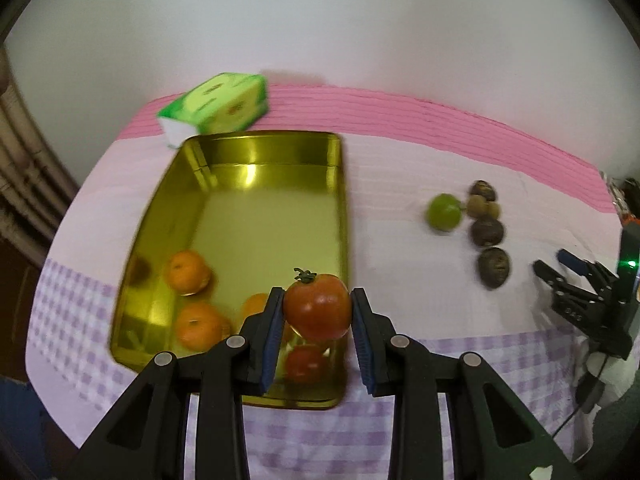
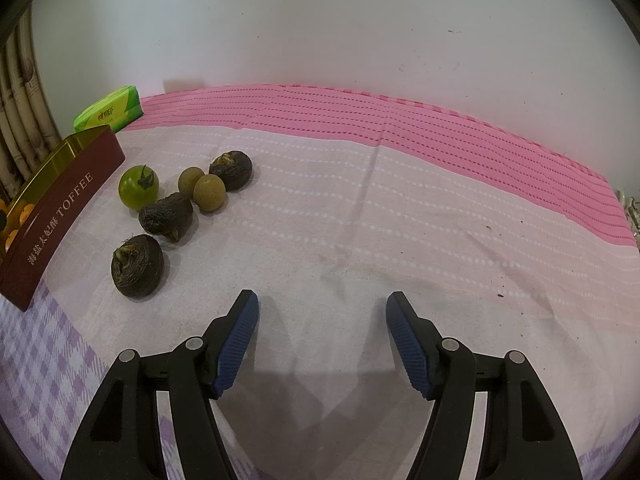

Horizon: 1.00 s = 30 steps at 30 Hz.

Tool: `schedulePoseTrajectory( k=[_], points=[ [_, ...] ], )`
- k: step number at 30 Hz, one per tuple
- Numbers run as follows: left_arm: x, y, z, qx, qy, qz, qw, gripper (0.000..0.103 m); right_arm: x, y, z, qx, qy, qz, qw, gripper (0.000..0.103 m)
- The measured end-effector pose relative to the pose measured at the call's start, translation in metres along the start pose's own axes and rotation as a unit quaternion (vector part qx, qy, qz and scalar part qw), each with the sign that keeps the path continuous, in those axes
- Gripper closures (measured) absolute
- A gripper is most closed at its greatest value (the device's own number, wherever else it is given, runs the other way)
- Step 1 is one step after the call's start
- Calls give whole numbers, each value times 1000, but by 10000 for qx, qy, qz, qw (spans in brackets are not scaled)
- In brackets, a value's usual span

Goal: Organize fruits
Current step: 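Carry the red tomato over the gold tin with the left gripper while the right grasps a dark brown fruit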

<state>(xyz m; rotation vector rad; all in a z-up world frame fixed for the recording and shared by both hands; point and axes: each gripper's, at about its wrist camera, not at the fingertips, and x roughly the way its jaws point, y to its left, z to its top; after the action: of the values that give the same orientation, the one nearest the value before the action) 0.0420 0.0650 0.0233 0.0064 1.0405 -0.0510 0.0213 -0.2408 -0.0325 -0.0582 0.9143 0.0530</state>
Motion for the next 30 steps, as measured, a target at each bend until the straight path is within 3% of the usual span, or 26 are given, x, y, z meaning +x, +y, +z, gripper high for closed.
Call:
schedulePoseTrajectory(
  k=[13, 30],
  points=[
    [8, 61, -10, -471, 6, 324, 9984, 74, -9, 16, -11, 84, 57, -46, 9999, 33],
    [23, 82, -27, -327, 126, 238, 9991, 74, -8, 75, -6, -348, 272, 300, 9986, 31]
  ],
)
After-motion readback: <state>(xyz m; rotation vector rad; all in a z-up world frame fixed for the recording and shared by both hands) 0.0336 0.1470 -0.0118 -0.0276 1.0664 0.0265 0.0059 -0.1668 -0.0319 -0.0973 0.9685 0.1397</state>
